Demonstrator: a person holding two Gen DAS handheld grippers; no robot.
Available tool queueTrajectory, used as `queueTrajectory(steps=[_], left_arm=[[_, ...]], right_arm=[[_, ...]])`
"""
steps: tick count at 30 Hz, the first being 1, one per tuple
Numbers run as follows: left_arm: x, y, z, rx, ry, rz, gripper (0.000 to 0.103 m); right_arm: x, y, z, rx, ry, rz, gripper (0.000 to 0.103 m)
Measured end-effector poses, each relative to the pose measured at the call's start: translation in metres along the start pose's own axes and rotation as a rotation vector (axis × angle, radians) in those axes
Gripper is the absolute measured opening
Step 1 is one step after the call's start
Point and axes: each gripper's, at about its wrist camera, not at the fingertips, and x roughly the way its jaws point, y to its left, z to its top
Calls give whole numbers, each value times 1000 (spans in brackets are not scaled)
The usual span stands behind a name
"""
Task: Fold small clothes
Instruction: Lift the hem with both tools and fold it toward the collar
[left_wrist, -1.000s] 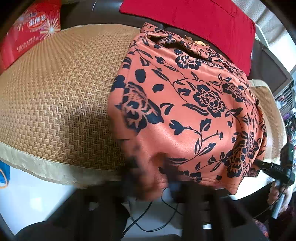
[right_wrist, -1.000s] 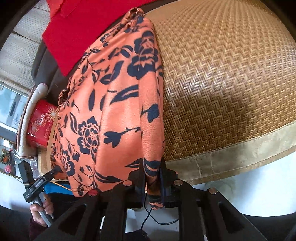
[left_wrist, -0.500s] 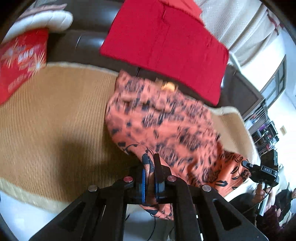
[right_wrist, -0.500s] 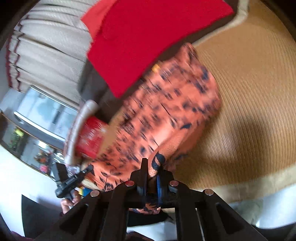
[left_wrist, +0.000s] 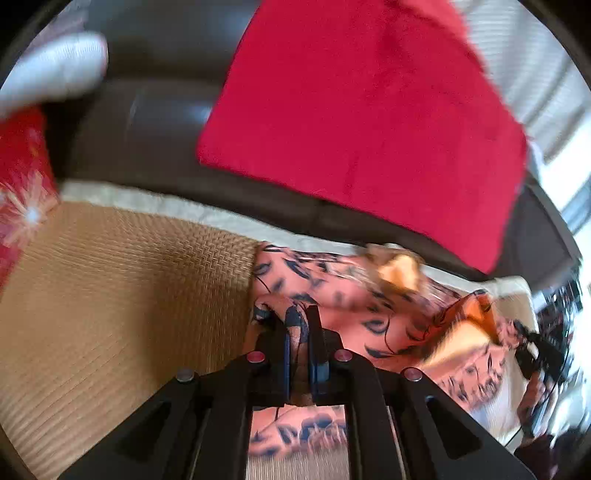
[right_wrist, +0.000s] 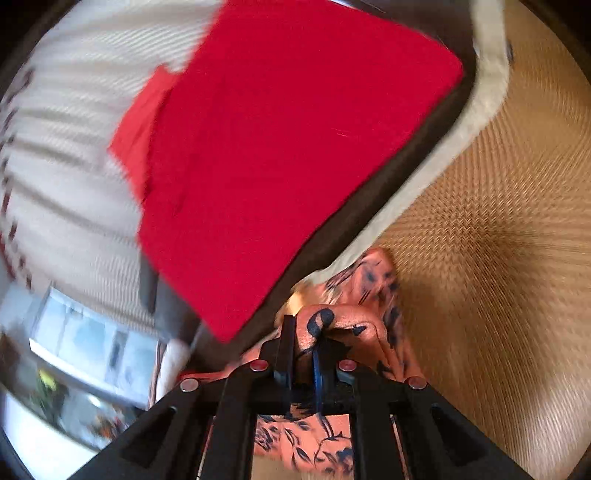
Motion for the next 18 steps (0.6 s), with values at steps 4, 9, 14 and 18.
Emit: queueTrajectory(steps=[4,9,14,18], left_arm=[[65,31,7,-110,63,21,11],[68,64,-2,-278,-26,-139,12],[28,59,-19,-372,-195,-151,34],[-36,29,-55,-356,-503,64,72]], right_arm=[[61,-58,22,194,25,2,13],[71,-80,26,233,-28,144,22],[38,-64,35,227,-184,161,96],[31,-13,27,14,-122,70,94]])
